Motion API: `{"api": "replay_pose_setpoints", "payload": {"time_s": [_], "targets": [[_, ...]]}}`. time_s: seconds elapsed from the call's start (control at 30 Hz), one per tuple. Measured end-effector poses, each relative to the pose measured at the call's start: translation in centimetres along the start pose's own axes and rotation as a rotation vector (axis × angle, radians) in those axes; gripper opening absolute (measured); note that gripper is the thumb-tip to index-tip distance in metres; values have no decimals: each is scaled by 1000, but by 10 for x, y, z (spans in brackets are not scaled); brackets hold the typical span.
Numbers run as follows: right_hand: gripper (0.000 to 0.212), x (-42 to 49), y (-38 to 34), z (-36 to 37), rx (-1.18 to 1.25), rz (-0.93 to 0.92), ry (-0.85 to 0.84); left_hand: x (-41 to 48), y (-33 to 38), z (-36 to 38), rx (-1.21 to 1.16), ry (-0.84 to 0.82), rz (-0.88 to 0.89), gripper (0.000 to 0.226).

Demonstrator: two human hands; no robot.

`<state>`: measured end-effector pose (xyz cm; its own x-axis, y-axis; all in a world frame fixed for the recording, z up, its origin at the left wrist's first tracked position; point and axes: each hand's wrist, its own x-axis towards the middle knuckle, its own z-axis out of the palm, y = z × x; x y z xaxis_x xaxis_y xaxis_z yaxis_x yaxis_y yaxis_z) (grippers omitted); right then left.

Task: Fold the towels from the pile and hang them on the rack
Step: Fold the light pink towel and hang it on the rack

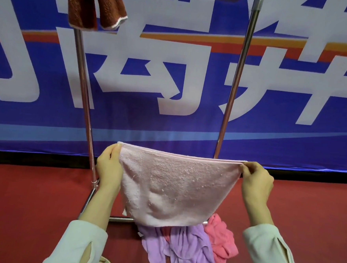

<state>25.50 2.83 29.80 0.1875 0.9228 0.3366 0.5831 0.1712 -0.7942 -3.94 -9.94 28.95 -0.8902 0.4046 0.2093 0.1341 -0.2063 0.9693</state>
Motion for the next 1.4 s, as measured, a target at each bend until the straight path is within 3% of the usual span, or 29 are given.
{"api": "replay_pose_setpoints", "payload": {"time_s": [0.17,0.4,0.6,0.73,0.87,1.13,1.33,1.4], "targets": [[14,-1,-7,-2,151,17,58,-3,0,3,16,-21,4,17],[4,-1,-13,-6,359,2,-6,-1,-1,1,14,39,-30,26],[18,3,-11,-8,594,161,-104,-3,0,2,106,79,-5,26],[6,0,-16,-2,419,123,-104,-14,10,13,251,-82,-4,25],[9,-12,-31,13,227,38,-265,-38,22,35,368,-280,31,25],[10,-40,-66,36,395,76,-453,-75,29,59,435,-486,155,31],[7,-53,-77,36,451,24,-549,-80,29,64,433,-486,169,30],[18,-54,-78,34,458,4,-629,-78,27,63,399,-475,148,28]]}}
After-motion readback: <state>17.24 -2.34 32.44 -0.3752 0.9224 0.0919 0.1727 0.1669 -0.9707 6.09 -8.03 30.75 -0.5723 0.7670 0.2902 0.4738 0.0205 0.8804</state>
